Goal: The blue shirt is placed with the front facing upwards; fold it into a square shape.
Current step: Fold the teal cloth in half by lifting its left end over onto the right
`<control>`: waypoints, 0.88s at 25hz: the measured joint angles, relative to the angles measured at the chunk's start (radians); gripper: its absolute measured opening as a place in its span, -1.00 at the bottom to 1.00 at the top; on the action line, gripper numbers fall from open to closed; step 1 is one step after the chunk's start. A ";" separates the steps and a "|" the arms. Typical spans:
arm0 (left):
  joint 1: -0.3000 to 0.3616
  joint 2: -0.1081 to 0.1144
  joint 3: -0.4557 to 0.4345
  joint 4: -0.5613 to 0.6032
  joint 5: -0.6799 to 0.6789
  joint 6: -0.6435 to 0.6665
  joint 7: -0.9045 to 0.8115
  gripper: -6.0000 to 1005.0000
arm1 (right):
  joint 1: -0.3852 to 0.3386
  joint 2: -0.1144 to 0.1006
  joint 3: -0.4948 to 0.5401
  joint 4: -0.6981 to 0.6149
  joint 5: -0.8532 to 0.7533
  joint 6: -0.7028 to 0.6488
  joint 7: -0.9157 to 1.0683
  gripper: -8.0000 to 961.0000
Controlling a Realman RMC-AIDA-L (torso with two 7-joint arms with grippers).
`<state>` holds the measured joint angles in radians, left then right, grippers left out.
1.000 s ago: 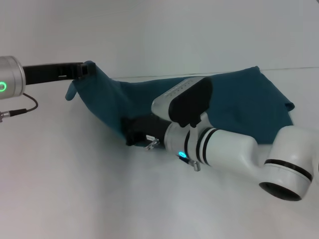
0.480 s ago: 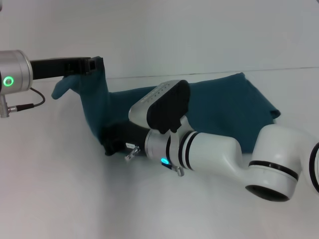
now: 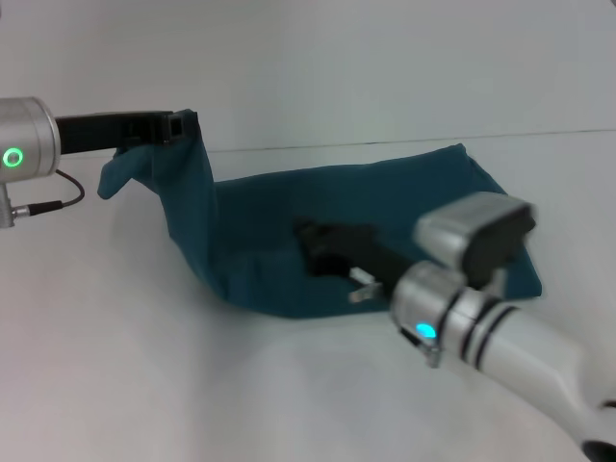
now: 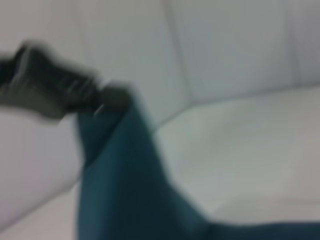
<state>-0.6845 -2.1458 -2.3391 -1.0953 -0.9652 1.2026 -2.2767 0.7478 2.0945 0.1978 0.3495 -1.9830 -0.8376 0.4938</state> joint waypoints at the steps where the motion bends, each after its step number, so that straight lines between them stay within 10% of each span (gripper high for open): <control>1: 0.000 0.000 0.000 0.000 0.000 0.002 0.000 -0.98 | -0.024 -0.001 0.014 -0.015 0.000 -0.031 0.001 -0.99; 22: 0.017 0.000 -0.008 -0.067 -0.048 0.032 -0.004 -0.98 | 0.217 0.020 0.028 0.054 -0.145 0.314 0.008 -0.98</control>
<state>-0.6671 -2.1460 -2.3470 -1.1623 -1.0128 1.2345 -2.2811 0.9649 2.1143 0.2260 0.4033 -2.1277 -0.5238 0.5017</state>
